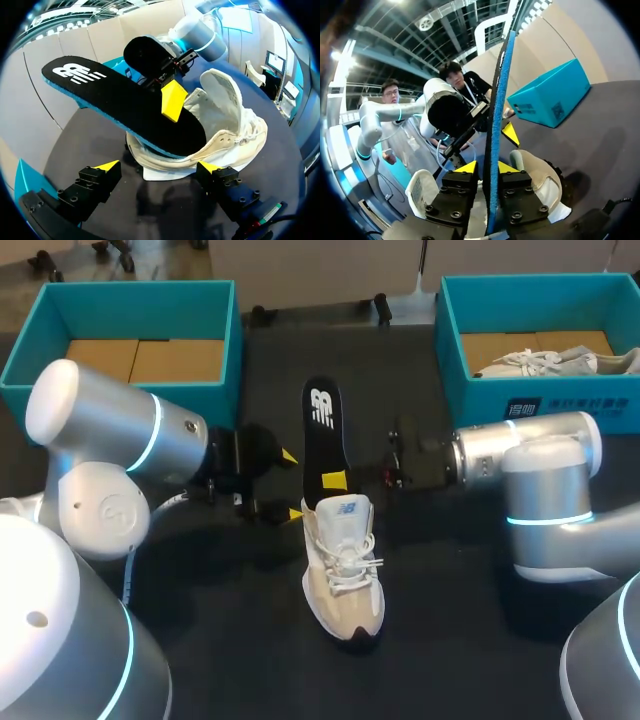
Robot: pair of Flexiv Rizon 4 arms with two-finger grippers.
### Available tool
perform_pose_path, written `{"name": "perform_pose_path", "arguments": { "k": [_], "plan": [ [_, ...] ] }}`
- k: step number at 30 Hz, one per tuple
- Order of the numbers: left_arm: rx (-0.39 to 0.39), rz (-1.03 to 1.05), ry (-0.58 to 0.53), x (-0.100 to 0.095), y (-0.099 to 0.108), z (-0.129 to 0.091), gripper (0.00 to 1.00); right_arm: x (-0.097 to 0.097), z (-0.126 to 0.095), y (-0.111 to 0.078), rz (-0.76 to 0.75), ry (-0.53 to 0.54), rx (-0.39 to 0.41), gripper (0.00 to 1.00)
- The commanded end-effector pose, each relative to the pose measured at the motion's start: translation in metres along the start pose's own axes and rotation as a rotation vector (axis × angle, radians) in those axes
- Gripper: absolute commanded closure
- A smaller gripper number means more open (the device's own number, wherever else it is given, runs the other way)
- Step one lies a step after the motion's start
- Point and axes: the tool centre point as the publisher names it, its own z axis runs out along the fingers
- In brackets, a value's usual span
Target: Take the shoe out of the shoebox, open the shoe tongue, remove and reinsert the insole, then place the shoe into the shoebox
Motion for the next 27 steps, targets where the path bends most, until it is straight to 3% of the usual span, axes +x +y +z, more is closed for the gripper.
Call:
{"name": "perform_pose_path", "arguments": {
  "k": [1, 14, 20, 21, 24, 27],
  "plan": [
    [-0.004, 0.0, -0.003, 0.001, -0.001, 0.0, 0.0, 0.0, 0.002, -0.007, 0.01, 0.001, 0.005, 1.0],
    [-0.004, 0.0, -0.003, 0.001, -0.001, 0.0, 0.0, 0.007, 0.0, -0.037, 0.098, -0.024, 0.052, 1.0],
    [-0.004, 0.0, -0.003, 0.001, -0.001, 0.0, 0.0, 0.01, -0.005, -0.041, 0.108, -0.032, 0.047, 1.0],
    [-0.004, 0.0, -0.003, 0.001, -0.001, 0.0, 0.0, 0.009, -0.005, -0.038, 0.097, -0.032, 0.043, 0.89],
    [-0.004, 0.0, -0.003, 0.001, -0.001, 0.0, 0.0, 0.008, -0.003, -0.029, 0.075, -0.035, 0.06, 0.79],
    [-0.004, 0.0, -0.003, 0.001, -0.001, 0.0, 0.0, 0.005, -0.003, -0.022, 0.056, -0.035, 0.065, 0.78]
  ]
}}
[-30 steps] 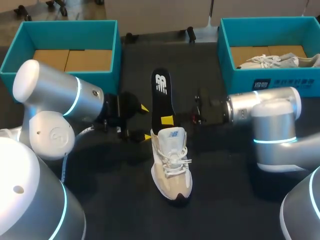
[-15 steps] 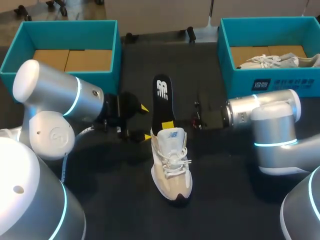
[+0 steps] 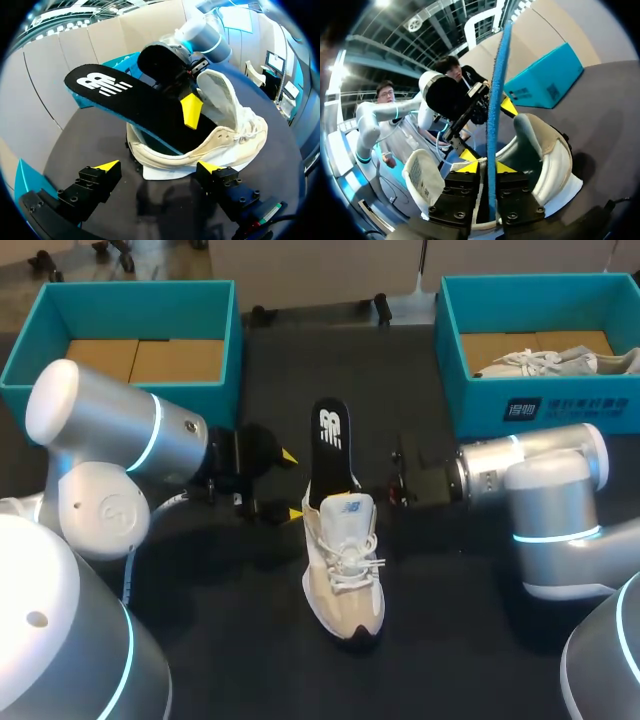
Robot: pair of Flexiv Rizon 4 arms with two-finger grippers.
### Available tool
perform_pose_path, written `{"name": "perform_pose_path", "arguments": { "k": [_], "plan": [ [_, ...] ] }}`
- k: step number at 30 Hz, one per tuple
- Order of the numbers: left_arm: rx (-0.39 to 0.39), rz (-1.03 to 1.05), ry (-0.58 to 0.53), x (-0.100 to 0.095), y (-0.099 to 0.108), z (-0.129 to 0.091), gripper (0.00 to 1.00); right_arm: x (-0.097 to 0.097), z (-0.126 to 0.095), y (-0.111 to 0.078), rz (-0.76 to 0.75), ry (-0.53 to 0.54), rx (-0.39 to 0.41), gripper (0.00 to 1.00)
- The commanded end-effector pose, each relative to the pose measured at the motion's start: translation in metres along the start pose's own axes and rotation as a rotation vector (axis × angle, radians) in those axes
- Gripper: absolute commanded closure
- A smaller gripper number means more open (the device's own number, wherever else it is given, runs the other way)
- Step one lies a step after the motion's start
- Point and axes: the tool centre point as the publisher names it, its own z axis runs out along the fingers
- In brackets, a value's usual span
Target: Take the shoe out of the shoebox, open the shoe tongue, remove and reinsert the insole, then place the shoe into the shoebox
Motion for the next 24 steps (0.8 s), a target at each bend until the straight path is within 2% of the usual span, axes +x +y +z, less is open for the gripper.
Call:
{"name": "perform_pose_path", "arguments": {
  "k": [1, 10, 11, 13, 14, 20, 24],
  "plan": [
    [-0.004, 0.0, -0.003, 0.001, -0.001, 0.0, 0.0, -0.001, 0.001, 0.011, -0.016, -0.004, 0.017, 0.77],
    [-0.004, 0.0, -0.003, 0.001, -0.001, 0.0, 0.0, -0.013, 0.002, 0.029, -0.048, 0.03, 0.065, 0.8],
    [-0.004, 0.0, -0.003, 0.001, -0.001, 0.0, 0.0, -0.014, 0.002, 0.03, -0.048, 0.038, 0.072, 0.82],
    [-0.004, 0.0, -0.003, 0.001, -0.001, 0.0, 0.0, -0.016, 0.002, 0.031, -0.042, 0.054, 0.09, 0.95],
    [-0.004, 0.0, -0.003, 0.001, -0.001, 0.0, 0.0, -0.016, 0.002, 0.03, -0.034, 0.064, 0.097, 1.0],
    [-0.004, 0.0, -0.003, 0.001, -0.001, 0.0, 0.0, -0.015, 0.001, 0.021, -0.002, 0.088, 0.125, 1.0],
    [-0.004, 0.0, -0.003, 0.001, -0.001, 0.0, 0.0, -0.007, -0.001, 0.007, 0.042, 0.089, 0.128, 1.0]
  ]
}}
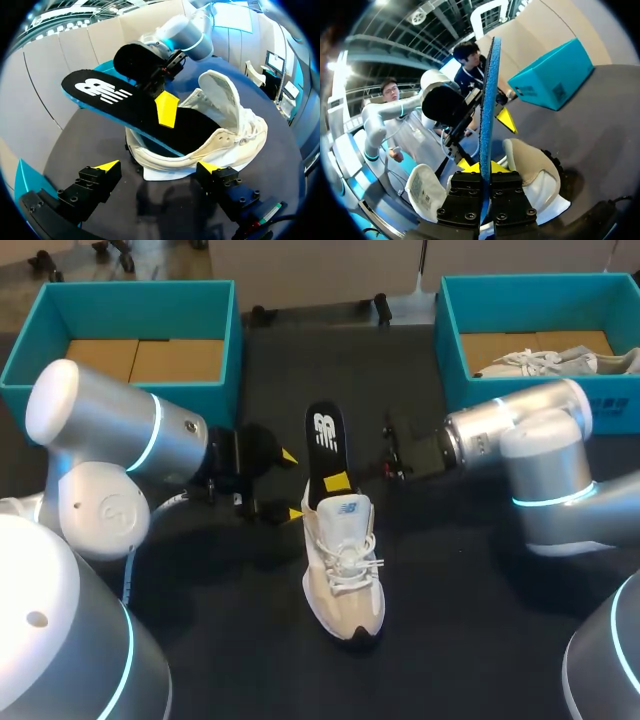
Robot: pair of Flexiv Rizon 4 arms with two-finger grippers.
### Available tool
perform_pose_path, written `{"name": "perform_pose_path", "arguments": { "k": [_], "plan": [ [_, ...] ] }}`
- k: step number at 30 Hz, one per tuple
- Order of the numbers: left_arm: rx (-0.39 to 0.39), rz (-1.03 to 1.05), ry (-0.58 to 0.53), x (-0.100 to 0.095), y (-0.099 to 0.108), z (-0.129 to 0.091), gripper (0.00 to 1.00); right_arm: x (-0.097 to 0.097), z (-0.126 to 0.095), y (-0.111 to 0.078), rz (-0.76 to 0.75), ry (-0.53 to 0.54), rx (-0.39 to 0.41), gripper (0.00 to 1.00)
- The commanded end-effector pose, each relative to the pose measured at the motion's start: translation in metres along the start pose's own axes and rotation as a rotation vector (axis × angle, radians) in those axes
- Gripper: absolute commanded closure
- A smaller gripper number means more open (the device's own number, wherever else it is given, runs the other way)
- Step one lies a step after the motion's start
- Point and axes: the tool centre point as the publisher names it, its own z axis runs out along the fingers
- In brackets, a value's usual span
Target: Take the shoe out of the shoebox, open the shoe tongue, remove and reinsert the insole, then place the shoe into the shoebox
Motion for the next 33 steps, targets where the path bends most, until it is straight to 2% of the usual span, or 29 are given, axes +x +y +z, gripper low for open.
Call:
{"name": "perform_pose_path", "arguments": {
  "k": [1, 7, 13, 15, 19, 27, 31, 33],
  "plan": [
    [-0.004, 0.0, -0.003, 0.001, -0.001, 0.0, 0.0, 0.006, 0.001, -0.012, 0.033, -0.003, 0.01, 1.0],
    [-0.004, 0.0, -0.003, 0.001, -0.001, 0.0, 0.0, 0.015, 0.006, -0.027, 0.084, 0.0, 0.023, 1.0],
    [-0.004, 0.0, -0.003, 0.001, -0.001, 0.0, 0.0, 0.017, 0.011, -0.028, 0.096, 0.003, 0.034, 1.0],
    [-0.004, 0.0, -0.003, 0.001, -0.001, 0.0, 0.0, 0.016, 0.011, -0.026, 0.089, -0.008, 0.039, 1.0],
    [-0.004, 0.0, -0.003, 0.001, -0.001, 0.0, 0.0, 0.015, 0.009, -0.018, 0.062, -0.021, 0.042, 0.86],
    [-0.004, 0.0, -0.003, 0.001, -0.001, 0.0, 0.0, 0.007, 0.009, -0.007, 0.056, 0.005, 0.088, 0.84],
    [-0.004, 0.0, -0.003, 0.001, -0.001, 0.0, 0.0, 0.005, 0.007, 0.0, 0.088, 0.01, 0.149, 0.84],
    [-0.004, 0.0, -0.003, 0.001, -0.001, 0.0, 0.0, 0.005, 0.007, 0.002, 0.098, 0.014, 0.181, 0.8]
  ]
}}
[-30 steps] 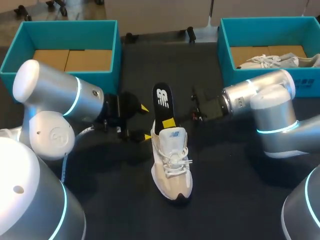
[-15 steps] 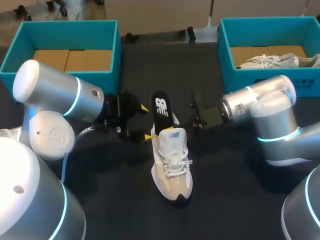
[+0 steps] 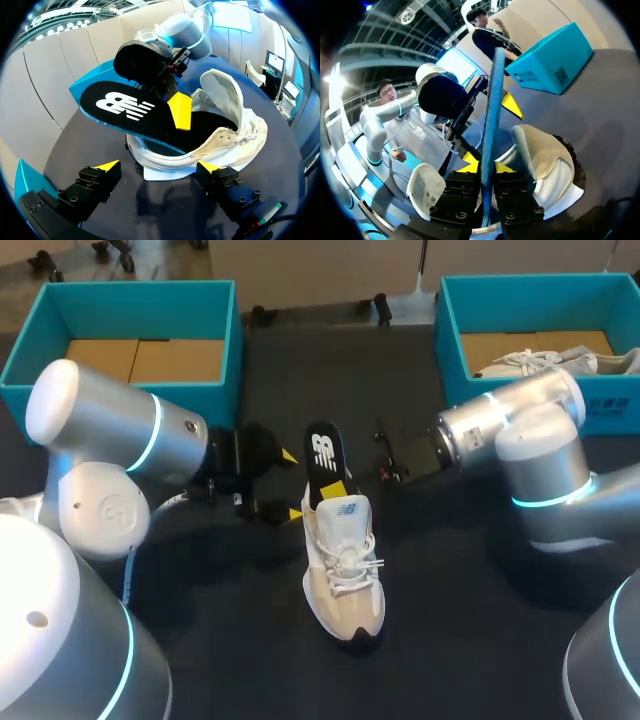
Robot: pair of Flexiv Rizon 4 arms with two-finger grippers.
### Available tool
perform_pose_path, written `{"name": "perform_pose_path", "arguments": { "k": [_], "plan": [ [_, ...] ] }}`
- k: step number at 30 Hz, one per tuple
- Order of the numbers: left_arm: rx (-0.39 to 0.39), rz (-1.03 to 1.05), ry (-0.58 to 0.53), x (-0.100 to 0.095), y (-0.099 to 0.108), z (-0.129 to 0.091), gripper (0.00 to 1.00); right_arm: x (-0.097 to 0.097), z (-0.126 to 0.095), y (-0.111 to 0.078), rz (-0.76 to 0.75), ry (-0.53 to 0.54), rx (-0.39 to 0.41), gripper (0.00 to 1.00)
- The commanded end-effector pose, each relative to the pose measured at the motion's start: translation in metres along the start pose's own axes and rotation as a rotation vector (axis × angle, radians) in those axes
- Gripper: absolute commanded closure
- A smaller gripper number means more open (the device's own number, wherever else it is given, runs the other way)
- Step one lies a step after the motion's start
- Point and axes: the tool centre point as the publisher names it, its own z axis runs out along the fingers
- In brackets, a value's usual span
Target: Take the shoe out of the shoebox, open the shoe tongue, remove and reinsert the insole, then place the shoe into the shoebox
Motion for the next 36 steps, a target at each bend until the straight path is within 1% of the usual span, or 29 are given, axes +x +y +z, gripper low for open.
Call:
{"name": "perform_pose_path", "arguments": {
  "k": [1, 2, 9, 10, 12, 13, 14, 15, 17, 21, 30, 36],
  "plan": [
    [-0.004, 0.0, -0.003, 0.001, -0.001, 0.0, 0.0, -0.004, -0.002, 0.01, 0.018, 0.009, 0.096, 0.79],
    [-0.004, 0.0, -0.003, 0.001, -0.001, 0.0, 0.0, -0.004, -0.003, 0.01, 0.023, 0.01, 0.105, 0.77],
    [-0.004, 0.0, -0.003, 0.001, -0.001, 0.0, 0.0, -0.003, -0.006, 0.005, 0.06, 0.007, 0.155, 0.8],
    [-0.004, 0.0, -0.003, 0.001, -0.001, 0.0, 0.0, -0.003, -0.005, 0.003, 0.076, 0.003, 0.18, 0.81],
    [-0.004, 0.0, -0.003, 0.001, -0.001, 0.0, 0.0, -0.002, -0.005, 0.001, 0.087, 0.002, 0.194, 0.85],
    [-0.004, 0.0, -0.003, 0.001, -0.001, 0.0, 0.0, -0.002, -0.005, 0.0, 0.093, -0.002, 0.2, 0.89],
    [-0.004, 0.0, -0.003, 0.001, -0.001, 0.0, 0.0, -0.001, -0.006, -0.002, 0.095, -0.003, 0.197, 0.96],
    [-0.004, 0.0, -0.003, 0.001, -0.001, 0.0, 0.0, -0.001, -0.006, -0.003, 0.1, -0.005, 0.198, 1.0],
    [-0.004, 0.0, -0.003, 0.001, -0.001, 0.0, 0.0, 0.001, -0.005, -0.005, 0.113, -0.005, 0.21, 1.0],
    [-0.004, 0.0, -0.003, 0.001, -0.001, 0.0, 0.0, 0.003, -0.003, -0.013, 0.156, 0.001, 0.26, 1.0],
    [-0.004, 0.0, -0.003, 0.001, -0.001, 0.0, 0.0, 0.01, 0.002, -0.034, 0.226, 0.005, 0.285, 1.0],
    [-0.004, 0.0, -0.003, 0.001, -0.001, 0.0, 0.0, 0.011, 0.004, -0.037, 0.231, -0.014, 0.271, 1.0]
  ]
}}
